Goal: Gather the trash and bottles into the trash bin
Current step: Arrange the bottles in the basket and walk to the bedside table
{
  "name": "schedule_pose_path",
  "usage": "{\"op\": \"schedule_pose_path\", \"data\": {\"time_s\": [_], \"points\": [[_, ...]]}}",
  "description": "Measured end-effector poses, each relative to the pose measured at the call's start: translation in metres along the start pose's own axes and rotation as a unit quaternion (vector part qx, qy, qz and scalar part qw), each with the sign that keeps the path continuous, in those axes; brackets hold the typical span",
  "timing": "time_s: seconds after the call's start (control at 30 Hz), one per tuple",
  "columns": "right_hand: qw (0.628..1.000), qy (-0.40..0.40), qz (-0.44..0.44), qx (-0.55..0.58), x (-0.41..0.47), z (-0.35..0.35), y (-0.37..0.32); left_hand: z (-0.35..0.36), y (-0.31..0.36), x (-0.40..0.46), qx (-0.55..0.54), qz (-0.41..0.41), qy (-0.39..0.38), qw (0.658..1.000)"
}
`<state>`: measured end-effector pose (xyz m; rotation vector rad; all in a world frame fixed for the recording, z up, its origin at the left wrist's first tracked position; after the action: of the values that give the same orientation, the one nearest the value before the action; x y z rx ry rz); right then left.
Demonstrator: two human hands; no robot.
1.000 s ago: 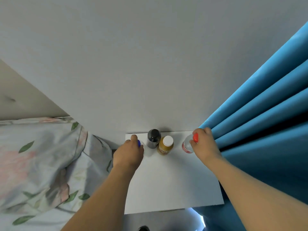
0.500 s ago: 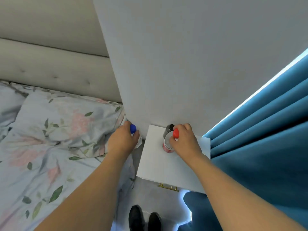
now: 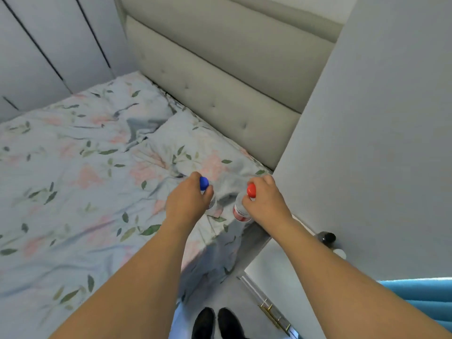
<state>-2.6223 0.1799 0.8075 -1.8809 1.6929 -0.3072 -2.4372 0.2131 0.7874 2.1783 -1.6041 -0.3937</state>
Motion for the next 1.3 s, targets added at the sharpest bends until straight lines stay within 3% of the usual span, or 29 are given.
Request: {"op": "schedule_pose_path", "data": {"time_s": [0.27,0.57,0.87,1.17,1.3], "points": [[0.98,-0.118,-0.152,-0.042,-0.016,0.08,-0.107,-0.072,-0.113,-0.076,-0.001,-0.175,0.095,0.98],[0.905,-0.239,-0.345,-0.064,-0.131,0.184,-0.251,-0.15,-0.233,-0.241,0.011,-0.368,0.206,0.907],[0.769,-0.341,-0.53,-0.107,-0.287,0.261,-0.329,-0.19,-0.255,-0.43,0.035,-0.531,0.277,0.8],[0.597,-0.436,-0.662,-0.12,-0.505,0.31,-0.342,-0.207,-0.236,-0.642,0.049,-0.676,0.358,0.642],[0.551,-0.455,-0.69,-0.117,-0.578,0.324,-0.349,-0.216,-0.238,-0.709,0.06,-0.704,0.397,0.585]]}}
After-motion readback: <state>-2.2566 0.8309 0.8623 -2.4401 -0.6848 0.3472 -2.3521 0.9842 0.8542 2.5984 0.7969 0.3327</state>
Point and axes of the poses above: each hand's wrist, its own x-axis towards the middle knuckle, its own z-axis out of the palm, y = z × x, the point moved 4 cm from there along x, towards the middle knuckle, and after that the axes turned 5 degrees about z, right-handed, at the moved point
